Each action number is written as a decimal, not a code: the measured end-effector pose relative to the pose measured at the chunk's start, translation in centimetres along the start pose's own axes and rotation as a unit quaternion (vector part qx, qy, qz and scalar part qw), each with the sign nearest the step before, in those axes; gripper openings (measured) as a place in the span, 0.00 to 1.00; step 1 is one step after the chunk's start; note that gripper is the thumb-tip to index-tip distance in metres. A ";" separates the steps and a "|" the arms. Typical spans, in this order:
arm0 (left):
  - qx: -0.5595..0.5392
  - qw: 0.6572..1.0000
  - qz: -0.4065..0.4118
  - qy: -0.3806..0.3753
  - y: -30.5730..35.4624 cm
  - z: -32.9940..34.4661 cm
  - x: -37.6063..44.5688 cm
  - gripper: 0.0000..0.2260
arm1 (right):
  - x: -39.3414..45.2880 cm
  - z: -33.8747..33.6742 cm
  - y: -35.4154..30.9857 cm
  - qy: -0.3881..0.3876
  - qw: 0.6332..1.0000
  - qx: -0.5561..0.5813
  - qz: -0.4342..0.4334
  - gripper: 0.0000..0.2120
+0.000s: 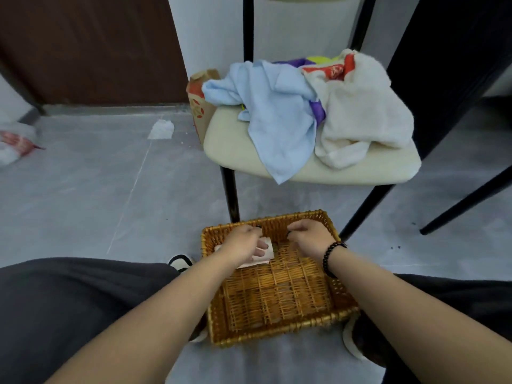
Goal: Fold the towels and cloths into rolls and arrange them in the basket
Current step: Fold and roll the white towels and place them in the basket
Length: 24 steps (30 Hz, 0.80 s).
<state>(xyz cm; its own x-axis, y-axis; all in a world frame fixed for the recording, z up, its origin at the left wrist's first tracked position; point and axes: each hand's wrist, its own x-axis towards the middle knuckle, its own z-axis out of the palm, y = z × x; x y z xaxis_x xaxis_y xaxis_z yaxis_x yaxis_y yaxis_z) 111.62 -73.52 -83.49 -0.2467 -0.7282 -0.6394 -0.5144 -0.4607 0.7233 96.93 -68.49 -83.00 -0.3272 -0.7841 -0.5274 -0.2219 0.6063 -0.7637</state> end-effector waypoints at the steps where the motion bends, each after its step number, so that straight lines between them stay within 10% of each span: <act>1: 0.020 1.000 0.018 -0.001 0.8 -0.5 -0.8 0.11 | -0.6 -0.8 -0.6 -0.009 1.000 -0.014 -0.011 0.09; 11: 0.058 0.987 0.146 -0.022 9.9 -4.5 -7.3 0.08 | -6.2 -8.2 -7.9 -0.059 0.990 -0.084 -0.100 0.09; 19: -0.065 0.976 0.206 -0.018 14.9 -3.6 -5.0 0.10 | -5.9 -13.4 -11.1 0.037 0.988 0.014 -0.146 0.06; 24: -0.037 0.971 0.231 -0.037 17.5 -2.8 -3.1 0.10 | -2.3 -14.9 -11.9 0.192 0.941 -0.183 -0.212 0.10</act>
<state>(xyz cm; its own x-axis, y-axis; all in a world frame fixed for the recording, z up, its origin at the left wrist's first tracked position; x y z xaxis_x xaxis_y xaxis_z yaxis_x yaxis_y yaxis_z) 105.64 -80.73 -68.08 -0.4976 -0.8285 -0.2569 -0.2745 -0.1305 0.9527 86.67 -71.93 -67.18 -0.4303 -0.9024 0.0234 -0.6854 0.3097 -0.6590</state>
